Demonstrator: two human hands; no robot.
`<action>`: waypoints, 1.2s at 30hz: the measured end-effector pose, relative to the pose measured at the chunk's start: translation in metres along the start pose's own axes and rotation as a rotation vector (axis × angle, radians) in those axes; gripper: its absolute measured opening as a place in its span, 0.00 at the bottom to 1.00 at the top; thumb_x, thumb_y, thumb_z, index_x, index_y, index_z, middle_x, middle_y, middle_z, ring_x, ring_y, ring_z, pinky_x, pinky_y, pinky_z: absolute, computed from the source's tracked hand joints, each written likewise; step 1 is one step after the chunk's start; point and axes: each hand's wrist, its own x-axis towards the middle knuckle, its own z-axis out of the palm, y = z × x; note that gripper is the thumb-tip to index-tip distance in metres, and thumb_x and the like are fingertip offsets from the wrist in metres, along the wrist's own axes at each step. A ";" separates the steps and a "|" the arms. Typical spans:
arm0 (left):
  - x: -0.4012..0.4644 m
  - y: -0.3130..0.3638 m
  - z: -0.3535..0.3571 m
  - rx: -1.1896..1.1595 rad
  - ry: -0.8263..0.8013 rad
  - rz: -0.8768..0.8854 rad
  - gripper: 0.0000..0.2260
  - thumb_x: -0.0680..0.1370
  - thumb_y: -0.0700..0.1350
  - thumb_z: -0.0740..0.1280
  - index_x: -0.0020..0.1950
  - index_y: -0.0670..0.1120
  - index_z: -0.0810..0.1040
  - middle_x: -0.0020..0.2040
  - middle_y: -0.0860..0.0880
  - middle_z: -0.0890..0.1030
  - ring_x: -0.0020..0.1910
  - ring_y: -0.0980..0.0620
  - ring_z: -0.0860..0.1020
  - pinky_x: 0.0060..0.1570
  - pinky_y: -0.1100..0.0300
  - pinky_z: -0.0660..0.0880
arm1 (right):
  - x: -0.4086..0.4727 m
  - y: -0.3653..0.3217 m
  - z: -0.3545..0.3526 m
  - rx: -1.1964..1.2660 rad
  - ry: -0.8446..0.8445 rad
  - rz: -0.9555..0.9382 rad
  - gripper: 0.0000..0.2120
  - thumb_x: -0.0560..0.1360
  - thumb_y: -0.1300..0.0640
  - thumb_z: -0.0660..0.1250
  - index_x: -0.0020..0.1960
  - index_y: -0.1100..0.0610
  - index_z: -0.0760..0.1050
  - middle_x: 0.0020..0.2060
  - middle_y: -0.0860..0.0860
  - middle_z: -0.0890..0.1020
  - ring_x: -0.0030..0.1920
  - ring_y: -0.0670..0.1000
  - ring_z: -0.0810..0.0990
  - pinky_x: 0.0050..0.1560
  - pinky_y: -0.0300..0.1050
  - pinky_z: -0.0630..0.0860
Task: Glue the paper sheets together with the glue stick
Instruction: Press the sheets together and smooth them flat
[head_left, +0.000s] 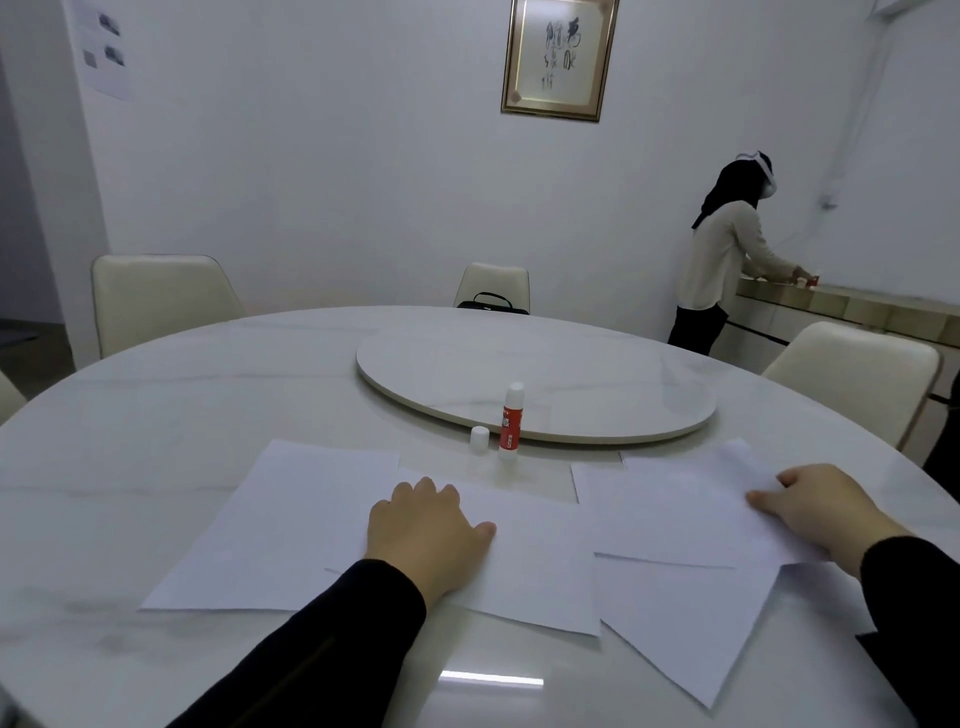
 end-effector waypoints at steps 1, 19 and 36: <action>0.001 -0.001 -0.001 -0.002 -0.015 -0.008 0.25 0.76 0.61 0.52 0.67 0.48 0.68 0.67 0.47 0.68 0.67 0.46 0.64 0.62 0.52 0.63 | 0.001 -0.001 0.000 0.006 0.010 -0.004 0.13 0.72 0.59 0.70 0.38 0.70 0.77 0.32 0.59 0.78 0.33 0.58 0.73 0.30 0.44 0.63; 0.004 -0.002 -0.014 -0.206 0.215 -0.007 0.24 0.80 0.59 0.50 0.66 0.46 0.69 0.64 0.45 0.71 0.64 0.44 0.67 0.61 0.51 0.65 | -0.029 -0.074 -0.051 0.834 0.214 -0.287 0.04 0.74 0.57 0.69 0.48 0.57 0.77 0.39 0.51 0.80 0.34 0.49 0.78 0.35 0.42 0.74; -0.022 -0.072 -0.063 -1.176 0.285 -0.207 0.03 0.75 0.42 0.69 0.46 0.42 0.81 0.39 0.46 0.82 0.33 0.50 0.78 0.36 0.59 0.76 | -0.113 -0.112 0.052 0.937 -0.279 -0.139 0.03 0.72 0.60 0.71 0.42 0.59 0.81 0.38 0.54 0.86 0.39 0.54 0.85 0.42 0.47 0.81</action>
